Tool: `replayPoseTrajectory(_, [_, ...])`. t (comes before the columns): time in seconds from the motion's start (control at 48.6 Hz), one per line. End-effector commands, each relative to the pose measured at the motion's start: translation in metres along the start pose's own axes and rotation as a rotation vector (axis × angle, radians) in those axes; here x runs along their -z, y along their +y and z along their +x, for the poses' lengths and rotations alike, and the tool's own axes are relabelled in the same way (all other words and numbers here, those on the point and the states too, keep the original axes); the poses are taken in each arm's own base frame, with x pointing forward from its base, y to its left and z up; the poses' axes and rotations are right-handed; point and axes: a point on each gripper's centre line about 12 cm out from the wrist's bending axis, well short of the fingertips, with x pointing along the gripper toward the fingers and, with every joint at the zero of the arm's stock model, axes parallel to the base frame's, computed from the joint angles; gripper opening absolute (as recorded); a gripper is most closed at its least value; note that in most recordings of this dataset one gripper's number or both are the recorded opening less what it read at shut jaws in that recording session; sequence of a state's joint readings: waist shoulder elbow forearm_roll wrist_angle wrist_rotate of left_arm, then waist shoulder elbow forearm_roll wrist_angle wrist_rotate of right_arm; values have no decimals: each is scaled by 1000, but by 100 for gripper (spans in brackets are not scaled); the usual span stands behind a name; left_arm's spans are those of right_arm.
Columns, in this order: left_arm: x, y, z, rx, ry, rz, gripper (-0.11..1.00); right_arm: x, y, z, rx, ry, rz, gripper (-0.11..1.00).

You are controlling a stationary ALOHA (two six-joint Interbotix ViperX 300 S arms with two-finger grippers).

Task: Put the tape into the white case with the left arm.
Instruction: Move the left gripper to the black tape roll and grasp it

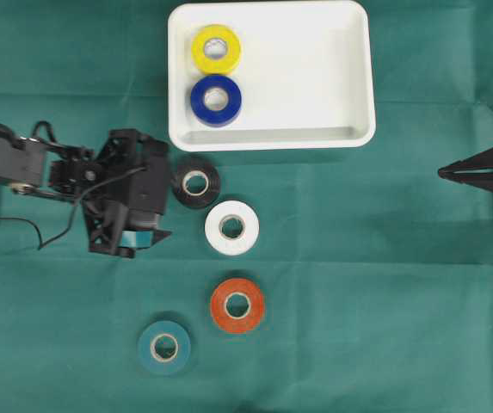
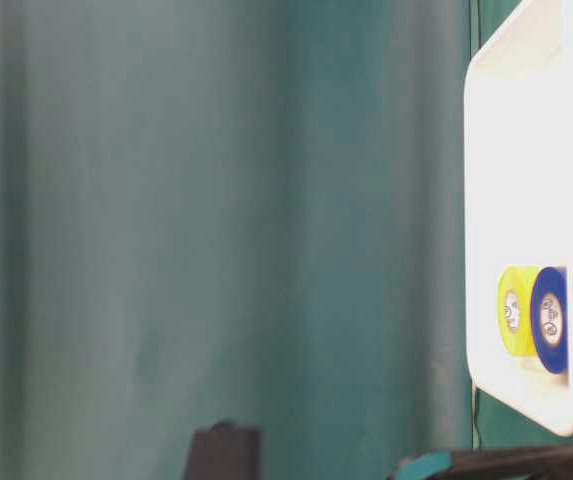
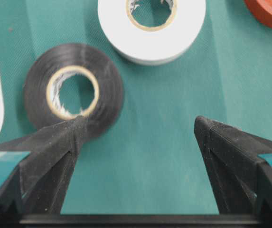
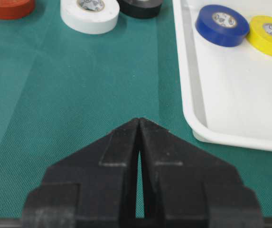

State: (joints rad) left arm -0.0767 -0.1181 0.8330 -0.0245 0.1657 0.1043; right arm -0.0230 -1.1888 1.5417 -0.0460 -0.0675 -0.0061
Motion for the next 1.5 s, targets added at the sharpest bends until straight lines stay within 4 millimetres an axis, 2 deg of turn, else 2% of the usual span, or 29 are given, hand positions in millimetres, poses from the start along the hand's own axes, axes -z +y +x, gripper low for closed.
replayPoseTrajectory(0.0, [-16, 1, 6, -3, -27, 12, 97, -5, 0, 1, 2, -15, 0, -9])
replayPoseTrajectory(0.288, [-16, 4, 32, -3, 20, 77, 97, -5, 0, 1, 2, -14, 2, -9])
replayPoseTrajectory(0.494, [-10, 17, 37, -23, 44, 46, 97, -5, 0, 1, 2, -15, 0, -9])
replayPoseTrajectory(0.966, [2, 17, 57, -16, 104, 46, 94, -5, 0, 1, 0, -14, 0, -9])
replayPoseTrajectory(1.028, [1, 18, 57, -17, 101, 47, 90, -5, 0, 1, 2, -14, 0, -9])
replayPoseTrajectory(1.069, [0, 18, 56, -18, 99, 45, 84, -5, 0, 1, 2, -14, 0, -9])
replayPoseTrajectory(1.254, [-3, 18, 54, -18, 90, 44, 33, -5, 0, 1, 2, -14, 0, -9])
replayPoseTrajectory(1.295, [-3, 18, 53, -18, 89, 44, 25, -5, 0, 1, 2, -15, 0, -9])
replayPoseTrajectory(1.481, [-8, 18, 42, -17, 92, 43, 24, -5, 0, 1, 2, -14, 0, -9])
